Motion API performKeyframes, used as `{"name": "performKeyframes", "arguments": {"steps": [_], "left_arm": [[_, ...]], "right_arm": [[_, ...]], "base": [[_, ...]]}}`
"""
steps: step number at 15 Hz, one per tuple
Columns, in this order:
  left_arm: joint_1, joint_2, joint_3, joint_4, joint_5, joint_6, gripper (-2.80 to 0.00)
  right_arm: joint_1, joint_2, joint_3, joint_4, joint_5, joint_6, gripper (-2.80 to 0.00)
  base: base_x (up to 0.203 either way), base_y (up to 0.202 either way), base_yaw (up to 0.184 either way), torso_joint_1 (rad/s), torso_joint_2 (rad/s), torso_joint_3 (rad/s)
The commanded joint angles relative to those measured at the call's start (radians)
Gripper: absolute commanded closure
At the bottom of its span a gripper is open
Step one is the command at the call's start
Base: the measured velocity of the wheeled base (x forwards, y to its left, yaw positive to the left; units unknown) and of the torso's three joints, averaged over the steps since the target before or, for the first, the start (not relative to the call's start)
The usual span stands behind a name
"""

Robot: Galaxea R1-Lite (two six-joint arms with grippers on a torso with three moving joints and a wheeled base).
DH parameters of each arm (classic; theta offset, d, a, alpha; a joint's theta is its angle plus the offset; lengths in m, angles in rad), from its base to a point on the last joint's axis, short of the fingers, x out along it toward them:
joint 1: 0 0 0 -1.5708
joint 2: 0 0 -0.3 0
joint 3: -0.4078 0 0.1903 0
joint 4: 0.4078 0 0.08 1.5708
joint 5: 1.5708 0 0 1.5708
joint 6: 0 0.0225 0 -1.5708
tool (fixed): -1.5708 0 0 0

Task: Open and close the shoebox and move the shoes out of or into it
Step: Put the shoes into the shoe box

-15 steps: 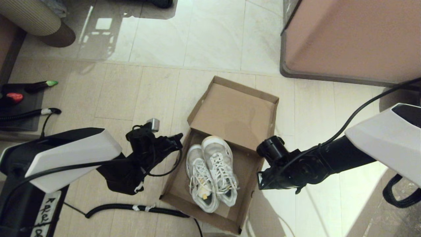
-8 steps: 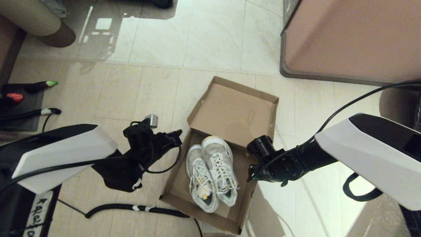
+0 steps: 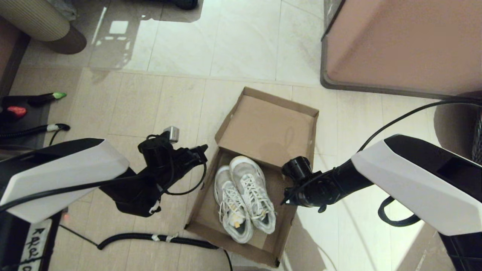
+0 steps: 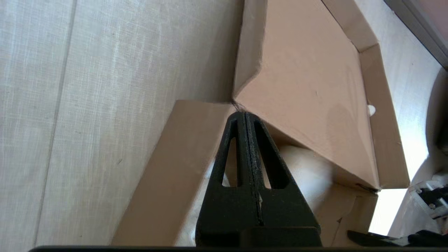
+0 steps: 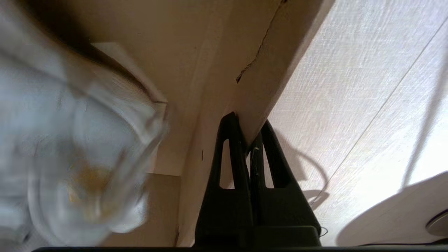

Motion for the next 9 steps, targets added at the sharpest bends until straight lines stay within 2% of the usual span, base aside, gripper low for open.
{"name": "performKeyframes", "arguments": {"steps": [1, 3, 7, 9], "left_arm": [[0.000, -0.004, 0.000, -0.006, -0.001, -0.003, 0.00], [0.000, -0.004, 0.000, -0.006, -0.001, -0.003, 0.00], [0.000, -0.003, 0.000, -0.008, -0.001, -0.003, 0.00], [-0.002, -0.001, 0.000, -0.008, -0.001, -0.003, 0.00]], "right_arm": [[-0.019, 0.007, -0.008, 0.001, -0.003, -0.018, 0.00], [-0.054, 0.017, -0.050, 0.001, 0.000, -0.092, 0.00], [-0.145, 0.059, -0.259, 0.015, 0.023, -0.239, 0.00], [-0.187, 0.075, -0.334, 0.023, 0.063, -0.306, 0.00]], "base": [[0.000, 0.000, 0.000, 0.000, 0.00, 0.000], [0.000, 0.000, 0.000, 0.000, 0.00, 0.000], [0.000, 0.000, 0.000, 0.000, 0.00, 0.000], [0.000, 0.000, 0.000, 0.000, 0.00, 0.000]]}}
